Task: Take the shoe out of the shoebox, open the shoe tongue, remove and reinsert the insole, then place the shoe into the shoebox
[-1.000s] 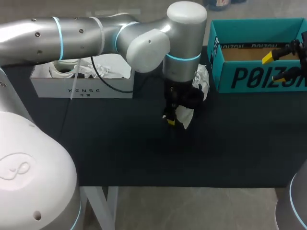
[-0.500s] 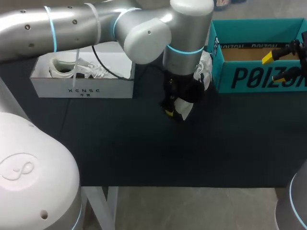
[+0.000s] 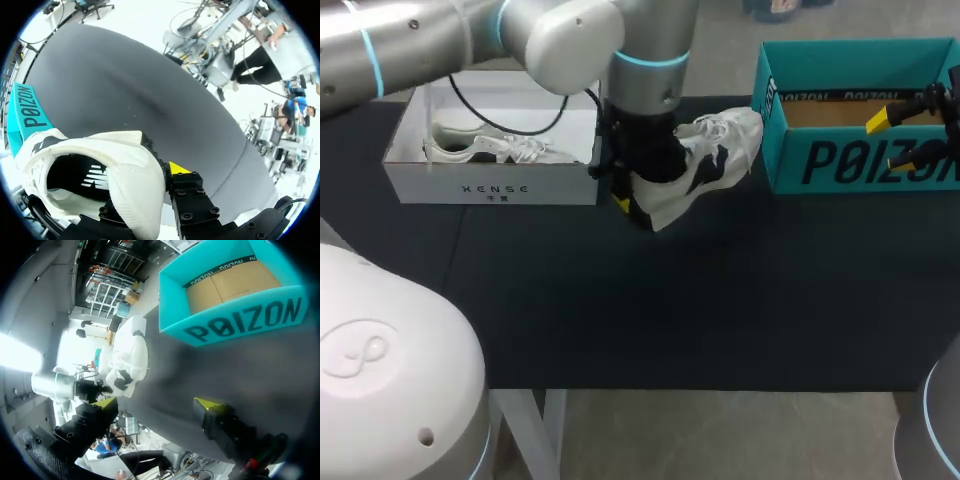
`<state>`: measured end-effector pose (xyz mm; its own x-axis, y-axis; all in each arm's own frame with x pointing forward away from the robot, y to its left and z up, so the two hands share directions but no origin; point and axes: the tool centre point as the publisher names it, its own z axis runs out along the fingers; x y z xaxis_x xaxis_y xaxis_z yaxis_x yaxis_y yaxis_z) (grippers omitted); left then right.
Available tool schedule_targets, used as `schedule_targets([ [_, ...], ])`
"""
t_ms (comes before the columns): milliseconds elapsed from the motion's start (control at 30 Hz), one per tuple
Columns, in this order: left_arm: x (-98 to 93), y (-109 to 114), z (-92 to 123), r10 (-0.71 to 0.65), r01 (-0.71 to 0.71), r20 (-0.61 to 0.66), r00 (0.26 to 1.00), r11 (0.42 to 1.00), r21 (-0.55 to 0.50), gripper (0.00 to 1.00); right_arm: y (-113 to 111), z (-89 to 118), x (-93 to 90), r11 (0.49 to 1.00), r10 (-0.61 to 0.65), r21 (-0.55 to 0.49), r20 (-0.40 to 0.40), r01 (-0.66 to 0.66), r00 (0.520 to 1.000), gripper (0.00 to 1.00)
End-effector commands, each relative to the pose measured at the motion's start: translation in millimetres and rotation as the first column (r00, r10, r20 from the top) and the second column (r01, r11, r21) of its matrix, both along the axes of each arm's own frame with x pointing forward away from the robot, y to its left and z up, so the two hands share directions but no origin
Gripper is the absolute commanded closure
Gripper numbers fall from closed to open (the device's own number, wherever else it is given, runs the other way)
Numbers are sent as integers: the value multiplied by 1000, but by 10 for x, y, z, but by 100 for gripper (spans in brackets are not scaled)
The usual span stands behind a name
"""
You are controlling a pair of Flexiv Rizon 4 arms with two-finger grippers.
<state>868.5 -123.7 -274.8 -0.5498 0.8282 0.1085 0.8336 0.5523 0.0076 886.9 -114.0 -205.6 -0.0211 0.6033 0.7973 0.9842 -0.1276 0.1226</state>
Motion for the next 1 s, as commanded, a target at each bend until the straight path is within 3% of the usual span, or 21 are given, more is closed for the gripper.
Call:
schedule_targets([
  [33, 65, 465, 178, -261, 245, -107, 960, 959, -142, 100, 3, 0, 1, 1000, 0, -2, -1, 0, 1000, 0],
  [633, 65, 465, 178, -261, 245, -107, 960, 959, -142, 100, 3, 0, 1, 1000, 0, -2, -1, 0, 1000, 0],
  [700, 138, 629, 205, -358, 341, -94, 929, 927, -156, 100, 3, 0, 1, 1000, 0, -2, -1, 0, 1000, 0],
  [833, 355, 973, 318, -465, 460, -66, 883, 884, -82, 100, 3, 0, 1, 1000, 0, -2, -1, 0, 1000, 0],
  [1000, 713, 1294, 423, -525, 523, -45, 850, 851, -50, 100, 3, 0, 1, 1000, 0, -2, -1, 0, 1000, 0],
])
